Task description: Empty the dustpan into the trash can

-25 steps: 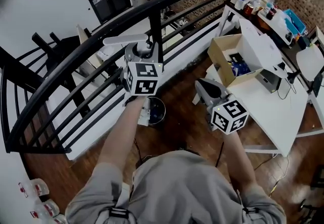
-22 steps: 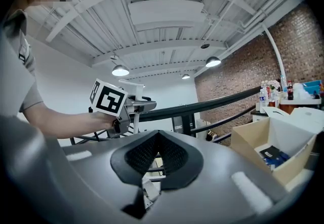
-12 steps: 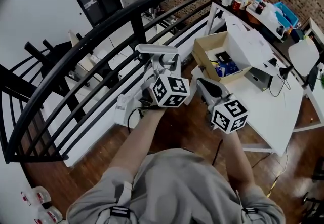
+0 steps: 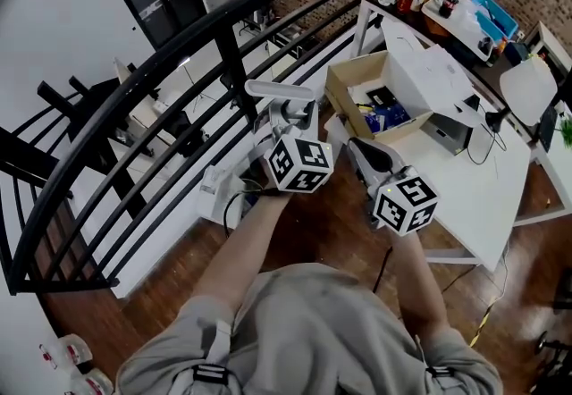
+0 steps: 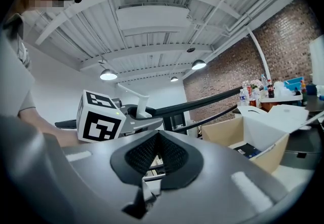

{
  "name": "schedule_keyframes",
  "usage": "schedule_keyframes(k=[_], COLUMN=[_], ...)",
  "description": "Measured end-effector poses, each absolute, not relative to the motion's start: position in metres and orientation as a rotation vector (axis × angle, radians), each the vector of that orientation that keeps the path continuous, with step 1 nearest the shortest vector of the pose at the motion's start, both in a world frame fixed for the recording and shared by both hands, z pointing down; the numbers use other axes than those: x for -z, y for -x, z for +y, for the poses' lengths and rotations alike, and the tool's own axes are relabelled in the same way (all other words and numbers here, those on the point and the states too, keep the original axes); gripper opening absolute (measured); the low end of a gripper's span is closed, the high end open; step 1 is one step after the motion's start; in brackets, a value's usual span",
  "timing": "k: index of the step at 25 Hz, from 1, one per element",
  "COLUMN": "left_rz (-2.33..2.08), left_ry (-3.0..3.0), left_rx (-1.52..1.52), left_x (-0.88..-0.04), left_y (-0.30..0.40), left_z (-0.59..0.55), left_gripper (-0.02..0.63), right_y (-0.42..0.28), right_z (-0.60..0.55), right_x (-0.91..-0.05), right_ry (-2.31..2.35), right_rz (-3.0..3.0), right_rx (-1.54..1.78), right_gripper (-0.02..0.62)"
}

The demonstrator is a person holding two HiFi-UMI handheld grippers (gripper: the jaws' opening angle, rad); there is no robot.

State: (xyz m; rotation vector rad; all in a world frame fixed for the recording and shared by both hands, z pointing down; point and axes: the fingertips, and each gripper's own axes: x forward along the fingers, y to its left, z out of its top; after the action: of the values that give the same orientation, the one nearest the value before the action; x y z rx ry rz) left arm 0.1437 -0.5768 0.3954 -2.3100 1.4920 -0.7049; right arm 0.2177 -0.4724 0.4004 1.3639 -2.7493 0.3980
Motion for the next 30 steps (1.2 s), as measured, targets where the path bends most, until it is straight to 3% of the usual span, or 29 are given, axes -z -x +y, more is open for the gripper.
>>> schedule_keyframes(k=[10,22,30], left_rz=[1.545,1.716,1.598], left_ry=[2.313,2.33,2.358], left_rx=[0.635,0.404,0.385], left_x=[-0.371,-0.325,-0.325], left_y=[-0.095,0.07,0.055], left_z=[-0.554,-0.506,-0.477], left_gripper=[0.179,0.179,0.179], right_y=[-0.18,-0.069,-0.022], right_z=[-0.468,-0.437,-0.401], right_x=[-0.404,-0.407,-0.401], right_ry=[-1.231,-1.039,-1.032], right_rz=[-2.813,-2.874,-2.823], right_rx=[-0.424,-0.426,-0.387], right_gripper=[-0.002,-0.002,-0.002])
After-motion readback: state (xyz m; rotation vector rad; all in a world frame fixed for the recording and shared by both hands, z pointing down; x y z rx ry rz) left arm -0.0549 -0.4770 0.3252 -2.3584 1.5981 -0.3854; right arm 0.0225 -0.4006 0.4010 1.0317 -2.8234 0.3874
